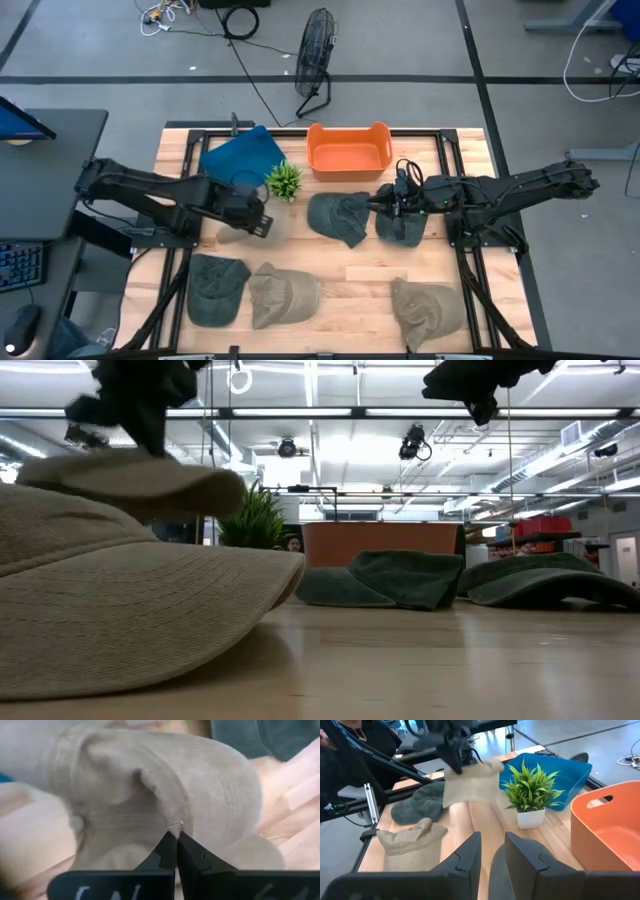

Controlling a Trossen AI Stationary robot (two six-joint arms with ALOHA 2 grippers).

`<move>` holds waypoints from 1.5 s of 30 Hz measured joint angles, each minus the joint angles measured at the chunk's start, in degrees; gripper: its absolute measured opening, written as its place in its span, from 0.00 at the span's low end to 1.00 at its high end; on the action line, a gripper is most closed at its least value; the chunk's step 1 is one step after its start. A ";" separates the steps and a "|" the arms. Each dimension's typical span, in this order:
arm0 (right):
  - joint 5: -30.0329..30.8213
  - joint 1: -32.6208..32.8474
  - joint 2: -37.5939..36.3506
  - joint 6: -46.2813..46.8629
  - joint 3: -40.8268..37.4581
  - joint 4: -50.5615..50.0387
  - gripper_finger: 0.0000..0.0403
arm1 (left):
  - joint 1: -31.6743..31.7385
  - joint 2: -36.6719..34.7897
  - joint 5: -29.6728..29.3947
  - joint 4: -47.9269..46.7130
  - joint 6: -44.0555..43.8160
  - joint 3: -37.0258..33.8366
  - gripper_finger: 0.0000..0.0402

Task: Pick & Place hat
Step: Put the top brown cap into the blue bin

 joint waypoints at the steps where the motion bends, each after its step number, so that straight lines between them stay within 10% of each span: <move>1: 0.00 0.00 0.00 0.00 0.00 -0.03 0.23 | 0.00 -0.21 -0.57 -2.65 0.00 2.08 0.01; 9: 0.02 0.00 0.00 0.00 0.00 0.08 0.23 | 1.80 -0.25 -14.15 -16.70 -1.77 14.73 0.01; 21: 0.02 0.00 0.00 0.71 0.00 0.10 0.23 | 18.57 -0.01 -30.38 -19.46 -6.53 15.70 0.02; 29: 0.04 -0.02 0.00 2.18 0.00 0.10 0.23 | 28.10 -0.03 -30.66 -11.46 -5.94 12.98 0.02; 45: 0.07 -0.07 0.00 0.86 -0.02 -0.32 0.23 | 34.68 0.03 -21.92 17.98 -2.88 -13.97 0.01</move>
